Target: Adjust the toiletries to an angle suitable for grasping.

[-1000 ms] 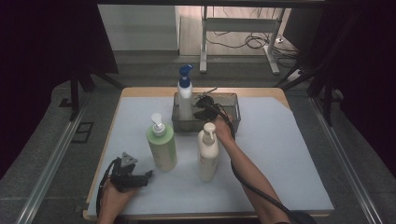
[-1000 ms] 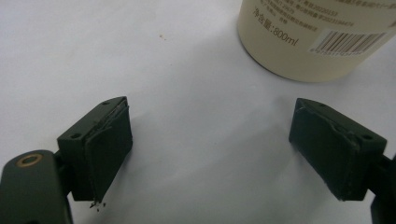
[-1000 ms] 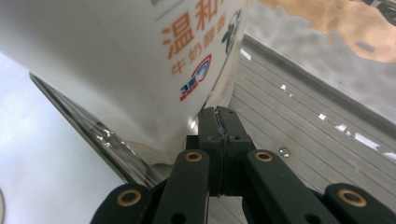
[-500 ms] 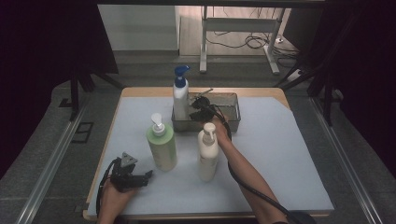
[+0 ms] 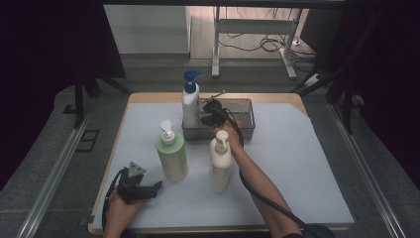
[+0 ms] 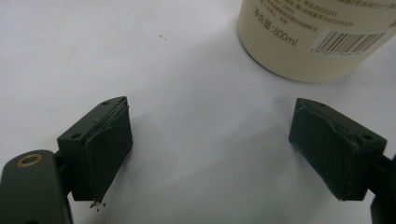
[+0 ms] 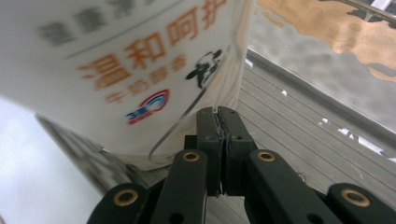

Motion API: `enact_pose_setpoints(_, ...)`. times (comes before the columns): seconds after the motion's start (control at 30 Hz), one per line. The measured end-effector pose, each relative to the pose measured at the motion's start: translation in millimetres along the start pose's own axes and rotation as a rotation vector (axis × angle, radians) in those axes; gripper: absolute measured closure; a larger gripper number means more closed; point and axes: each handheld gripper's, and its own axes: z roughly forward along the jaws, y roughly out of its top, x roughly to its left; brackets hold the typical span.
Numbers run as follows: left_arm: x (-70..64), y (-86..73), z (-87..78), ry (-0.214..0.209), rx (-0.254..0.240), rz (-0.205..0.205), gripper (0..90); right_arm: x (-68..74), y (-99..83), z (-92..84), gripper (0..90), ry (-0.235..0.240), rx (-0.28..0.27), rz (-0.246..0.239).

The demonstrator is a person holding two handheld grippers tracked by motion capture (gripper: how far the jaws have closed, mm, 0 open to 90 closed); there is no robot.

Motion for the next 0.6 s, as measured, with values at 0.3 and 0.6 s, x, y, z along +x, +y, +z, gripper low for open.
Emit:
enact_pose_setpoints(0.3,0.2,0.0,-0.1,0.001,0.000,0.001,13.3,0.3,1.2,4.1,89.5,0.012,0.006,-0.002)
enact_pose_setpoints(0.6,0.2,0.0,0.0,0.000,-0.001,0.000,13.3,1.0,0.1,3.3,87.5,0.007,0.004,-0.027)
